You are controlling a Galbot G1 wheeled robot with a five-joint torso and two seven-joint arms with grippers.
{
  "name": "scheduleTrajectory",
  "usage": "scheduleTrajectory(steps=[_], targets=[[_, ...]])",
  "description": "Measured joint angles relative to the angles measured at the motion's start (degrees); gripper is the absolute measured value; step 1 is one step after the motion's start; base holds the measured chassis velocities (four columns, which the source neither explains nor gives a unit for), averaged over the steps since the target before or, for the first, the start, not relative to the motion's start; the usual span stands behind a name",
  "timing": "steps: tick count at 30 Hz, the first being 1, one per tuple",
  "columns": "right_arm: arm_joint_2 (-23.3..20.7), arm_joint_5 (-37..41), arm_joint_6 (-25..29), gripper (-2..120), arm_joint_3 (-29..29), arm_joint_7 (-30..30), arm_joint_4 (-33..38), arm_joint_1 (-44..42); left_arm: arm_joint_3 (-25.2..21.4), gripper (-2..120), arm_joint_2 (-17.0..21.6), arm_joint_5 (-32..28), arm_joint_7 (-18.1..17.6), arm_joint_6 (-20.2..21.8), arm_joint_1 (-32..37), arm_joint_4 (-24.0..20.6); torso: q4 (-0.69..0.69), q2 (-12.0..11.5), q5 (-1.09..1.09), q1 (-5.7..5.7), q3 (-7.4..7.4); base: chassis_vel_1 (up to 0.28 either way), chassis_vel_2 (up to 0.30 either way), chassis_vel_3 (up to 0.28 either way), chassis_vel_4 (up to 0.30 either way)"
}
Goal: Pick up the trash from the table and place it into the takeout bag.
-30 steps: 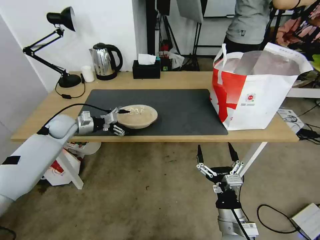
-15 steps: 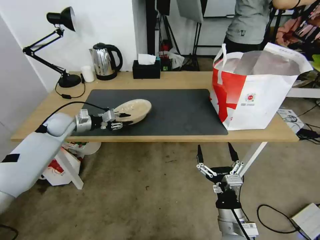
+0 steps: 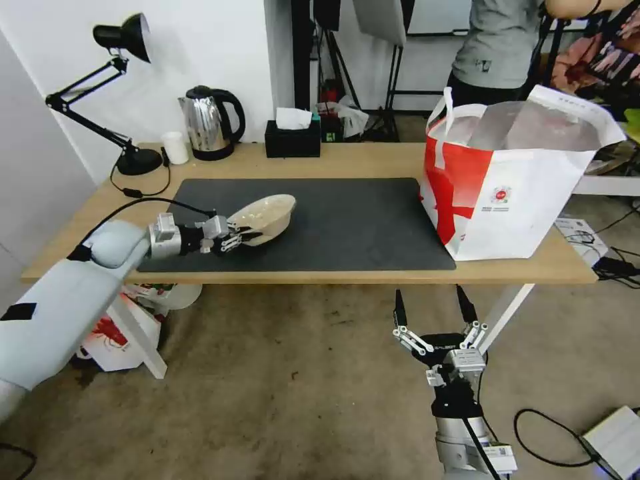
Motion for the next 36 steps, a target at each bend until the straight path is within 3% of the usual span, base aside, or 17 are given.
scheduleTrajectory(steps=[22, 36], targets=[[0.0, 0.0, 0.0, 100, 0.0, 0.0, 0.0, 0.0, -1.1, 0, 4.2, -3.4, -0.1, 0.3, -4.2, -9.5, 0.01, 0.0, 0.0, 0.0, 0.0, 0.0, 0.0, 0.0, 0.0], [0.0, 0.0, 0.0, 100, 0.0, 0.0, 0.0, 0.0, 4.2, 0, 4.2, -5.9, -1.2, 0.3, -13.8, -12.1, -0.01, 0.0, 0.0, 0.0, 0.0, 0.0, 0.0, 0.0, 0.0]])
